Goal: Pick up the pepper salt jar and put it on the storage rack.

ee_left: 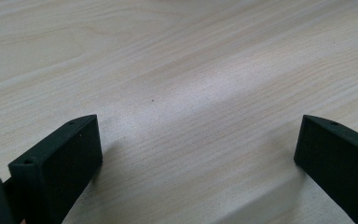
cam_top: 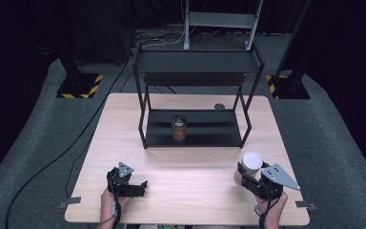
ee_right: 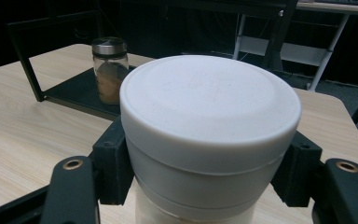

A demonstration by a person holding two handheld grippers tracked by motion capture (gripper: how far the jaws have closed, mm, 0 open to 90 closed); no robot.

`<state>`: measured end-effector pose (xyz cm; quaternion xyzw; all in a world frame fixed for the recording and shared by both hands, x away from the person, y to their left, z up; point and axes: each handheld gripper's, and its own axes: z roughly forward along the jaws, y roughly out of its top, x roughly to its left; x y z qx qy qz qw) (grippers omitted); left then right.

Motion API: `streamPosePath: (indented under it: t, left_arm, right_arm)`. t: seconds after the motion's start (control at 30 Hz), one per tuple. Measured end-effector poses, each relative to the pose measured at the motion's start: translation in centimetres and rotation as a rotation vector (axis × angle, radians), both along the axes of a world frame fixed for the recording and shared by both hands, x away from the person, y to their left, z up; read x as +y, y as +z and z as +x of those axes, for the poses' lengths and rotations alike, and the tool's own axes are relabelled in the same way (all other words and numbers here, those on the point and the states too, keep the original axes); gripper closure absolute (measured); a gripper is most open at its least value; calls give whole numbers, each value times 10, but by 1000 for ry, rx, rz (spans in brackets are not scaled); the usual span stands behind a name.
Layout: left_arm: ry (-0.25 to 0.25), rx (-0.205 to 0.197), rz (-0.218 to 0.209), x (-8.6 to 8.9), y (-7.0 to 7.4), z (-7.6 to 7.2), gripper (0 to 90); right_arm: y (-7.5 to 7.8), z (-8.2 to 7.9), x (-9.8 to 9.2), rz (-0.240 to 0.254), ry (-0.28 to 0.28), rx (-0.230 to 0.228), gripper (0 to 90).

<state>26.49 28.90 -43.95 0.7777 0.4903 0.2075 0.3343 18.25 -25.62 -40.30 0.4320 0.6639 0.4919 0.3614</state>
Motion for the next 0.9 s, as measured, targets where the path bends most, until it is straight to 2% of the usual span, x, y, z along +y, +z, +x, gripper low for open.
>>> streamPosePath:
  t: [0.9]
  left_arm:
    - [0,0,0,0,0,0,4]
  right_arm:
    - [7,35,4,-11,41,24,334]
